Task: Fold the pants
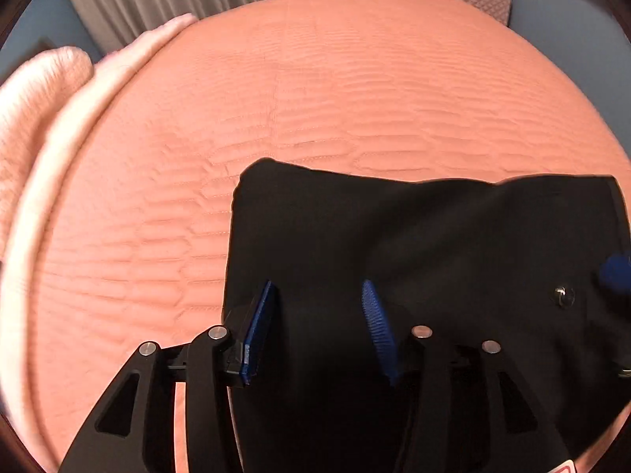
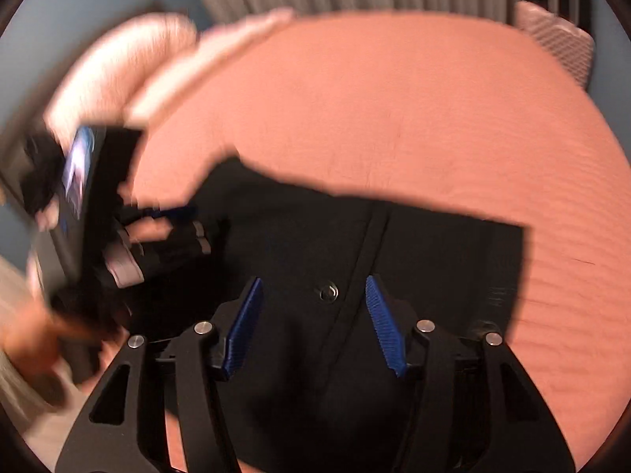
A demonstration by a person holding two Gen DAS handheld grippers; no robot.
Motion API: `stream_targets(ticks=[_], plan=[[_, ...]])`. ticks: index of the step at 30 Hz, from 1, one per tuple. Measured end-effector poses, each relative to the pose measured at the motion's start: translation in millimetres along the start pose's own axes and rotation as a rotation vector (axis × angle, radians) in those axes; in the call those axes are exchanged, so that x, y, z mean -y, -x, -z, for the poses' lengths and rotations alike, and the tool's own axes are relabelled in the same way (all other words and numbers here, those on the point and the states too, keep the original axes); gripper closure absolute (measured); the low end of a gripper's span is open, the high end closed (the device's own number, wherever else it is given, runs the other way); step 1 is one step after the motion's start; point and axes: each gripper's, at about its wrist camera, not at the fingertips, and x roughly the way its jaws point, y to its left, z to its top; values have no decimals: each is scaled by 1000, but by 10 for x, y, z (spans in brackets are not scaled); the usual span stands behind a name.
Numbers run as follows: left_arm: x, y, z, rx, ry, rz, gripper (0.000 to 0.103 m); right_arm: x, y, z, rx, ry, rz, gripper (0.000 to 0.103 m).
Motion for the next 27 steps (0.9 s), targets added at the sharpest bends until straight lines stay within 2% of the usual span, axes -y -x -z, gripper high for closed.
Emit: stream_targets(ticks=[1, 2, 3, 4, 5, 6, 7, 8, 10, 11, 12, 13, 15, 16, 18, 19, 21, 22, 24, 25, 27], plan=[[-42, -8, -17, 21, -16, -10, 45, 105, 2, 79, 31, -6, -11, 69], [-84, -13, -36, 38, -31, -31, 43, 282, 64, 166, 60, -59, -32, 90], [-138, -26, -45, 60, -30, -66, 42, 434, 106, 220, 52, -128, -60, 103], [-248, -31, -45, 78, -5, -97, 42, 585, 150, 273, 46, -209, -110, 103], [-346, -32, -59, 89, 36, -110, 45, 662, 234, 314, 44, -272, -80, 103], [-397, -17, -103, 100, 65, -119, 49, 626, 311, 314, 47, -267, -10, 103], [-459, 72, -96, 124, 97, -127, 50, 493, 388, 295, 53, -210, 39, 99], [-454, 164, -82, 153, 116, -119, 50, 304, 445, 268, 63, -146, 44, 97], [-347, 347, -53, 194, 122, -71, 47, 20, 397, 257, 56, -63, -23, 98], [-280, 378, -32, 195, 101, -63, 47, -45, 269, 287, 11, -21, -4, 102], [-169, 377, 14, 182, 57, -59, 47, -19, 153, 353, -27, -4, 33, 103], [-134, 379, 51, 163, 29, -62, 46, 65, 152, 427, -1, -26, 4, 103], [43, 170, 77, 85, -43, -96, 46, 361, 326, 591, 24, -192, -71, 103], [67, 216, 153, 81, -66, -120, 46, 429, 432, 659, 20, -237, -41, 103], [121, 443, 332, 141, -104, -163, 46, 381, 711, 790, 39, -220, 62, 102], [164, 520, 374, 157, -110, -160, 46, 310, 802, 830, 45, -203, 74, 97], [262, 598, 438, 145, -99, -136, 46, 126, 854, 901, 52, -174, 51, 97], [338, 623, 467, 131, -94, -132, 46, 79, 796, 912, 40, -153, 42, 97], [466, 650, 569, 104, -91, -134, 46, -4, 597, 1016, -9, -88, 89, 101], [529, 658, 619, 76, -88, -147, 46, 4, 606, 1029, 0, -87, 80, 101], [492, 645, 704, 34, -61, -137, 45, 158, 745, 1122, 29, -190, 38, 102]])
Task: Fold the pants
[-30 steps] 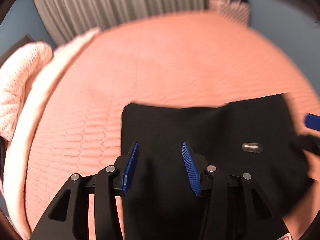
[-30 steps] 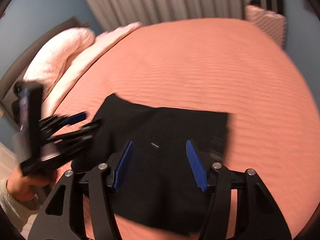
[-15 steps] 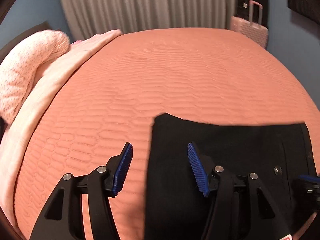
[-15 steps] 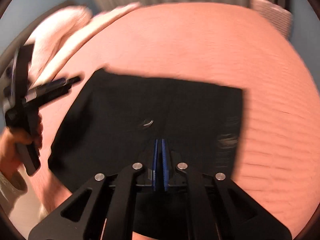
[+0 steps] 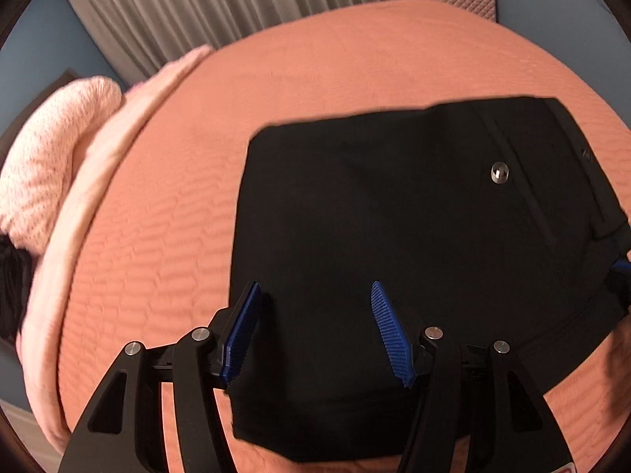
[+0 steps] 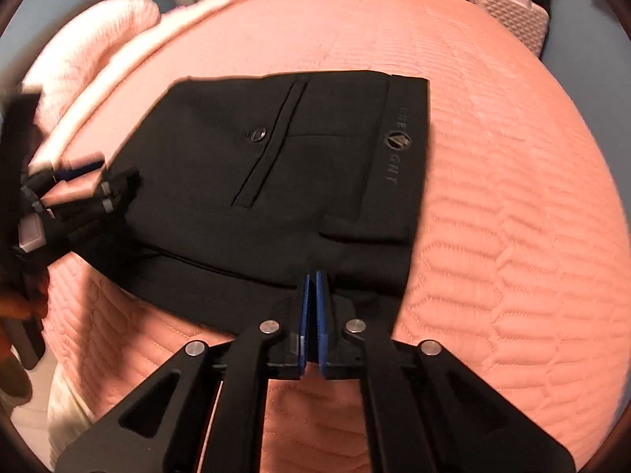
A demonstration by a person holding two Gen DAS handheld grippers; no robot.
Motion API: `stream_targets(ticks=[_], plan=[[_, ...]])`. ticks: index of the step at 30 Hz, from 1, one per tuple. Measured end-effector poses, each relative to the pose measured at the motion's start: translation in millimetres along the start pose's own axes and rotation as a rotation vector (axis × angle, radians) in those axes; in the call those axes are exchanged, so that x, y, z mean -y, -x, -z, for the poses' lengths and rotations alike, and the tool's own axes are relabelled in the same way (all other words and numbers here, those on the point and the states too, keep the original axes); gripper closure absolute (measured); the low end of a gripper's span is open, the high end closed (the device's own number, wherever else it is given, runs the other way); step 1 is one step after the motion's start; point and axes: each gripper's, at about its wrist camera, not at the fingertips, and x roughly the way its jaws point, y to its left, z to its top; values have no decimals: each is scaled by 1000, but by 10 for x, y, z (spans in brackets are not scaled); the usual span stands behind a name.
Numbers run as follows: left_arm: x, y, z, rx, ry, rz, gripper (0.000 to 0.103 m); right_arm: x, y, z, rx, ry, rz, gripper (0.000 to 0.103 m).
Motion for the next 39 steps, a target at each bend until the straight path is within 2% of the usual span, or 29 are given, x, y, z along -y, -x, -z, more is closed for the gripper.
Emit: stream_targets(ticks=[2, 5, 7, 8, 9, 11, 13, 15, 19, 23, 25, 26, 30, 33, 39], plan=[[-82, 27, 53, -10, 30, 13, 44, 34, 153, 17, 12, -63, 30, 101], [-102, 94, 60, -16, 31, -9, 42, -179, 276, 45, 38, 9, 51, 96], [-74, 116, 64, -24, 26, -17, 42, -221, 113, 12, 7, 45, 65, 96], [-62, 133, 82, -26, 15, -23, 42, -104, -8, 28, -16, 71, 87, 100], [-54, 148, 86, -27, 3, -29, 42, -116, -34, 36, -11, 82, 82, 100], [-44, 224, 149, -24, -15, -35, 41, -58, 61, 74, -11, 45, 78, 100], [-59, 300, 236, -23, -19, -37, 40, -19, 117, 108, -38, 24, 115, 98], [-71, 347, 323, -36, -27, -33, 40, 18, 280, 290, -46, 15, 130, 96], [-67, 508, 455, -40, -34, -24, 40, 98, 526, 385, -2, -36, 116, 96], [-106, 788, 497, 17, -9, -19, 40, -127, 793, 432, 90, -57, 83, 95], [-104, 914, 517, 34, 7, -25, 36, -262, 852, 369, 129, -52, 86, 61], [-108, 972, 524, 42, 22, -17, 33, -353, 889, 350, 160, -39, 99, 39], [-104, 1052, 524, 38, 37, -19, 32, -513, 958, 248, 192, 4, 77, 38], [-119, 1048, 492, 30, 45, -27, 28, -515, 1002, 182, 202, 8, 74, 32], [-164, 979, 444, 15, 60, -35, 27, -496, 964, 111, 201, 7, 76, 31]])
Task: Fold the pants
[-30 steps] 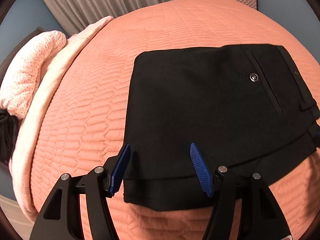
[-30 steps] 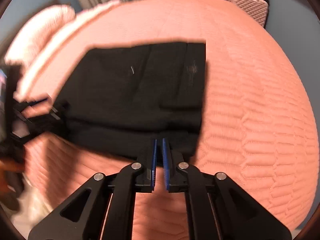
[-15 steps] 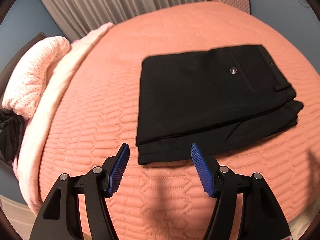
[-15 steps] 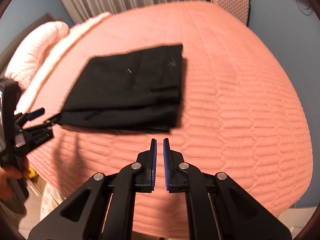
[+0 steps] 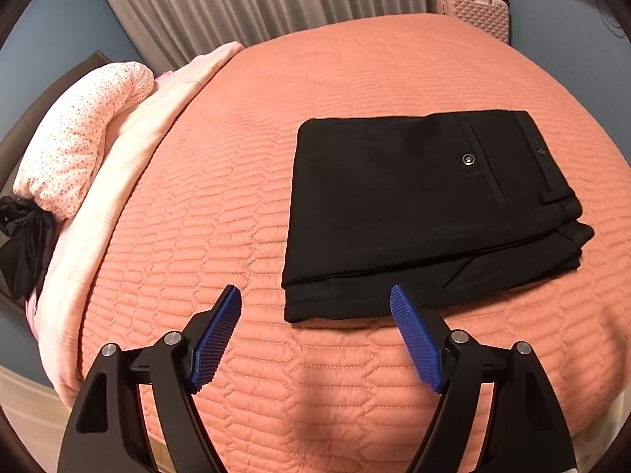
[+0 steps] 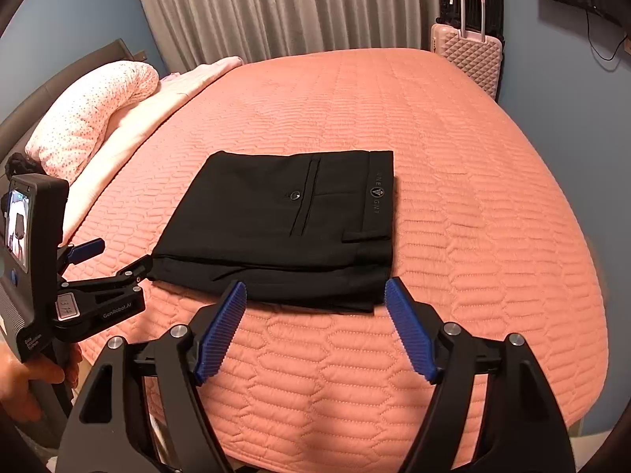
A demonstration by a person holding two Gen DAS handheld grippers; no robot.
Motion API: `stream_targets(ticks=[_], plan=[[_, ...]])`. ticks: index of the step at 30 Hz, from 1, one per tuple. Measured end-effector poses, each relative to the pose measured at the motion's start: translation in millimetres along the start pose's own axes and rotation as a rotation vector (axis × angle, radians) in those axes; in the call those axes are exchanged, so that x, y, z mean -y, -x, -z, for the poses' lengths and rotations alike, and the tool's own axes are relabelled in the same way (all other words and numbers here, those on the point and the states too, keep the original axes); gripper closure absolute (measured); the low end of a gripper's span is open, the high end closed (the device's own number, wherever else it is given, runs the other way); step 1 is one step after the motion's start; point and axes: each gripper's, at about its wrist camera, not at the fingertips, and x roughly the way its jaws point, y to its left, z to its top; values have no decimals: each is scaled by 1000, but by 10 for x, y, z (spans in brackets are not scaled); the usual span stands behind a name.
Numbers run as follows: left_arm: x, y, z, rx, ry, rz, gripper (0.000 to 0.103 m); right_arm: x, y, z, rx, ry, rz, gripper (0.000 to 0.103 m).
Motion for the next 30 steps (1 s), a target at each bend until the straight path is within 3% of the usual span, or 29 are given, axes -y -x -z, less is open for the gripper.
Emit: stream_targets(ticks=[5, 12, 16, 20, 22, 24, 26, 30], plan=[[-119, -234, -8, -53, 52, 33, 27, 55, -137, -16, -21, 18, 27, 17], [-713, -669, -84, -103, 273, 163, 26, 342, -400, -119, -62, -6, 43, 16], [-956, -1036, -259, -168, 371, 279, 26, 564, -677, -338, -86, -75, -24, 15], [-960, -1291, -443, -184, 403, 347, 22, 725, -1062, -513, -127, -115, -48, 10], [-901, -1470, -484, -223, 386, 387, 22, 812, -1296, -547, -165, -156, -58, 10], [-869, -1612, -487, -263, 444, 462, 22, 867, -1454, -539, -193, -186, -85, 10], [-858, -1655, -491, -259, 491, 514, 17, 901, -1596, -497, -222, -211, -103, 10], [-785, -1654, -501, -234, 473, 570, 14, 889, -1692, -385, -219, -233, -141, 6]])
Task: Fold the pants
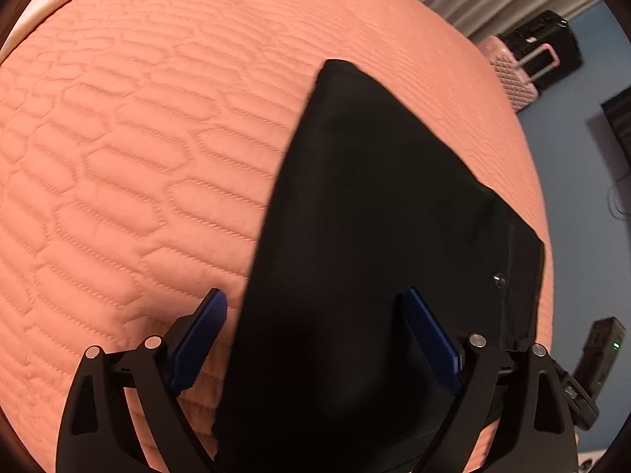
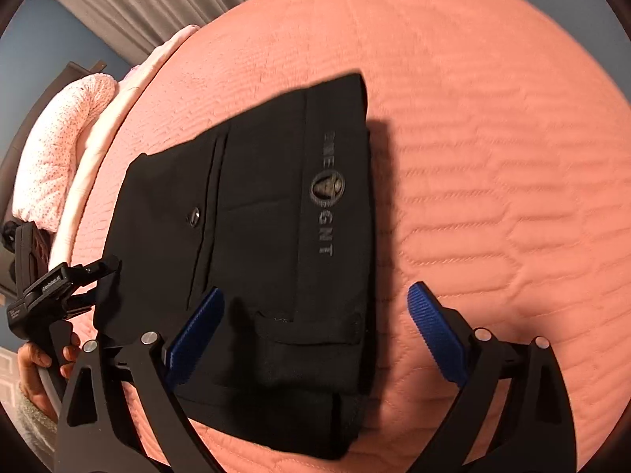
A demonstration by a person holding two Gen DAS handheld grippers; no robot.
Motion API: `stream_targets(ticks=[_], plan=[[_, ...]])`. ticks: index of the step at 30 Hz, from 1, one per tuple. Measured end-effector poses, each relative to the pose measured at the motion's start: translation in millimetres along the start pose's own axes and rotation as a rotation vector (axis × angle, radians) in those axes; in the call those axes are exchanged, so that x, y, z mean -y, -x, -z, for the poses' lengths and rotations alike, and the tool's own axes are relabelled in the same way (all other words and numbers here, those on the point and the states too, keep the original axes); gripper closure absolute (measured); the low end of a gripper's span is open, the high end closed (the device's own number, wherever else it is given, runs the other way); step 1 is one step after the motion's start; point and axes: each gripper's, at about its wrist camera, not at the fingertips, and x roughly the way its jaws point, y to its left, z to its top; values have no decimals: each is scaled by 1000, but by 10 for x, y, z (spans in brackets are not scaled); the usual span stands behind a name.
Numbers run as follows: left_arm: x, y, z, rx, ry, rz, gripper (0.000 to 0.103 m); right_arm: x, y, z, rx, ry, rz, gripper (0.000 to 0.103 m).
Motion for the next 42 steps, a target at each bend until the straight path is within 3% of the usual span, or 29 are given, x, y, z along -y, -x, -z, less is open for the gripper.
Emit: stream_targets(ticks=[3, 5, 8, 9, 10, 11, 12, 13, 15, 19, 27, 32, 37, 40, 42], plan=[[44, -5, 35, -2, -31, 60, 14, -38, -7, 43, 4, 10, -32, 6], [49, -22, 46, -2, -57, 66, 14, -86, -22, 57, -10, 19, -120, 6], [45, -35, 26, 5, -63, 91, 15, -109, -86, 46, -12, 17, -111, 8], [48, -40, 11, 4, -67, 90, 17, -118, -90, 39, -5, 16, -93, 14], [61, -39, 2, 5, -71, 74, 22, -128, -86, 29, 0, 12, -75, 18], [84, -23, 4, 8, -76, 32, 35, -125, -67, 26, 7, 11, -48, 34], [122, -21, -10, 9, -86, 8, 49, -93, -41, 25, 10, -4, -60, 67], [162, 11, -3, 16, -95, -4, 56, -59, -9, 23, 16, -37, -111, 72], [205, 112, 20, 37, -118, -16, 80, -161, 56, 5, 33, 7, -96, 77], [363, 339, -75, 91, -153, 17, 90, -396, 238, -88, 79, 70, -90, 79], [753, 669, -465, 209, -240, 30, 91, -803, 498, -522, 184, 184, -98, 80], [966, 813, -917, 304, -272, 29, 90, -999, 490, -1061, 265, 240, -107, 80], [1241, 684, -1600, 369, -294, -7, 90, -1081, 185, -1759, 324, 246, -93, 80], [1302, 383, -1901, 364, -275, -34, 89, -926, -169, -2044, 280, 201, -83, 79], [1231, 56, -2008, 319, -267, -68, 86, -813, -561, -2128, 218, 169, -63, 76]])
